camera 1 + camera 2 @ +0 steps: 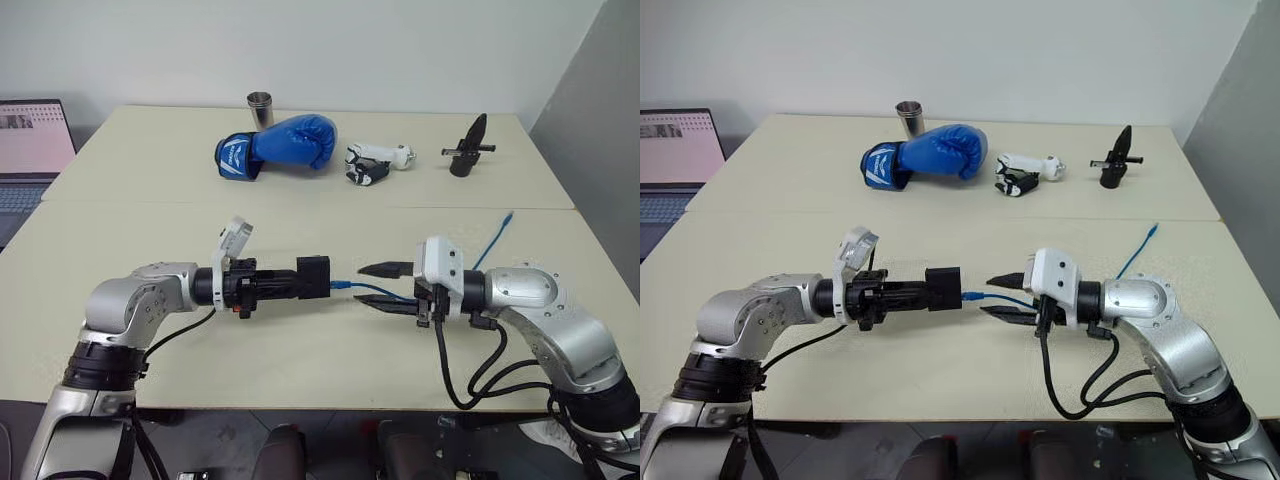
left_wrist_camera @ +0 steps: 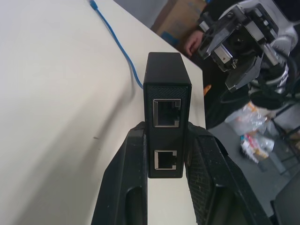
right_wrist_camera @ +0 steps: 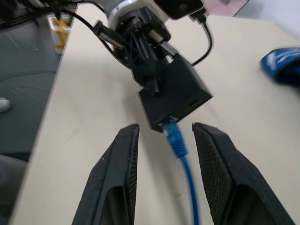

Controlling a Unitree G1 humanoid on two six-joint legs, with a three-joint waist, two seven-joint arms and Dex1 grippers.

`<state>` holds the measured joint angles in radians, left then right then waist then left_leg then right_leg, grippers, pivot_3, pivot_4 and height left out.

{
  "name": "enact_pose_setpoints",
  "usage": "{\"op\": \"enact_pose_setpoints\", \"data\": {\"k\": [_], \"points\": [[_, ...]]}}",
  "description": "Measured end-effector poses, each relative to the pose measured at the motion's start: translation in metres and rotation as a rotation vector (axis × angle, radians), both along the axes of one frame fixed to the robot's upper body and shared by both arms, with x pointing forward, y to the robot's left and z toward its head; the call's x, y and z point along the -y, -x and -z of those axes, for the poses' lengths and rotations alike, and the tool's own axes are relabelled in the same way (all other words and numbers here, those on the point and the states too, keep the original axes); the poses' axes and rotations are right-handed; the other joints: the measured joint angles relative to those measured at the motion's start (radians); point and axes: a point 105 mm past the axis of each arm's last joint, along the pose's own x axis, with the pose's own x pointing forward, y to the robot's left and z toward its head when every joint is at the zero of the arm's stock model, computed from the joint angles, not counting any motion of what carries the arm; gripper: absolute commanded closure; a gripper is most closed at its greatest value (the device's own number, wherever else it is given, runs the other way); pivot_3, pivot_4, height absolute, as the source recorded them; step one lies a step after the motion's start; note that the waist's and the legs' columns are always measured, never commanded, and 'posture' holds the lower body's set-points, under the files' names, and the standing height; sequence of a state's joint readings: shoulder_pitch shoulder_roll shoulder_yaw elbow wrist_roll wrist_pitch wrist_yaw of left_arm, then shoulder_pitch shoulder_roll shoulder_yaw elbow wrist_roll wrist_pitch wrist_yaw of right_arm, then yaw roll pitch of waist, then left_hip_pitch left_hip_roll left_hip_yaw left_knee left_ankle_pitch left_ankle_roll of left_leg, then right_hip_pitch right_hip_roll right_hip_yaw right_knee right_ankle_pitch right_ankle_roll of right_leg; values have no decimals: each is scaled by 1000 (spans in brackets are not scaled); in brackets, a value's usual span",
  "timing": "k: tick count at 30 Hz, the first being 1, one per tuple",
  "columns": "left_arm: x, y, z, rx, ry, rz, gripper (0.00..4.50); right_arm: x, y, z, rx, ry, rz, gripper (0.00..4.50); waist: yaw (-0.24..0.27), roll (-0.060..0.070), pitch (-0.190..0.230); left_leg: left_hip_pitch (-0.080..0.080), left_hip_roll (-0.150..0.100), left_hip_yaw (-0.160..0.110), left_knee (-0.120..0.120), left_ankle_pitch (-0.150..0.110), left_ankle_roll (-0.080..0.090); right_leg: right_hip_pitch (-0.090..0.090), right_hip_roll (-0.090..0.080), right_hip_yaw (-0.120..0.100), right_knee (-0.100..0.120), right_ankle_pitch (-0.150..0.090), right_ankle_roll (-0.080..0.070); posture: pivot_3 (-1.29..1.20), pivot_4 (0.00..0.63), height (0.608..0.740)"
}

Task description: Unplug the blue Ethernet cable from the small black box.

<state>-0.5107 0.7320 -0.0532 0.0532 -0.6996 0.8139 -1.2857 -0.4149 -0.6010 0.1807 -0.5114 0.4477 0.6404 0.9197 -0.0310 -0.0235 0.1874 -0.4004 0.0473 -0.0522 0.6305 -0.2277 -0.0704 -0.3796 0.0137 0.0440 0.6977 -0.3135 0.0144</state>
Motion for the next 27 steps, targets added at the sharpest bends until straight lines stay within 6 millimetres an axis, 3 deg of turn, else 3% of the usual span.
{"op": "enact_pose_setpoints", "data": {"k": [16, 19, 23, 27], "points": [[3, 6, -4, 43, -21, 84, 3738, -14, -9, 12, -296, -121, 38, 2600, -2, 0, 0, -1, 0, 0, -1, 0, 0, -2, 1, 0, 0, -3, 5, 0, 150, 740], [3, 6, -4, 45, -22, 85, 3738, -16, -11, 14, -331, -149, 38, 2151, -2, 0, 0, -1, 0, 0, -1, 0, 0, -2, 1, 0, 0, -3, 5, 0, 150, 740], [3, 6, -4, 46, -23, 86, 3738, -16, -13, 17, -352, -158, 41, 1211, -2, 0, 0, -2, 0, 0, -1, 0, 0, -2, 1, 0, 0, -3, 5, 0, 150, 740], [3, 7, -4, 47, -22, 89, 3738, -17, -11, 19, -400, -166, 27, 1192, -2, 0, 0, -2, 0, 0, -1, 0, 0, -2, 1, 0, 0, -3, 5, 0, 150, 740]]}}
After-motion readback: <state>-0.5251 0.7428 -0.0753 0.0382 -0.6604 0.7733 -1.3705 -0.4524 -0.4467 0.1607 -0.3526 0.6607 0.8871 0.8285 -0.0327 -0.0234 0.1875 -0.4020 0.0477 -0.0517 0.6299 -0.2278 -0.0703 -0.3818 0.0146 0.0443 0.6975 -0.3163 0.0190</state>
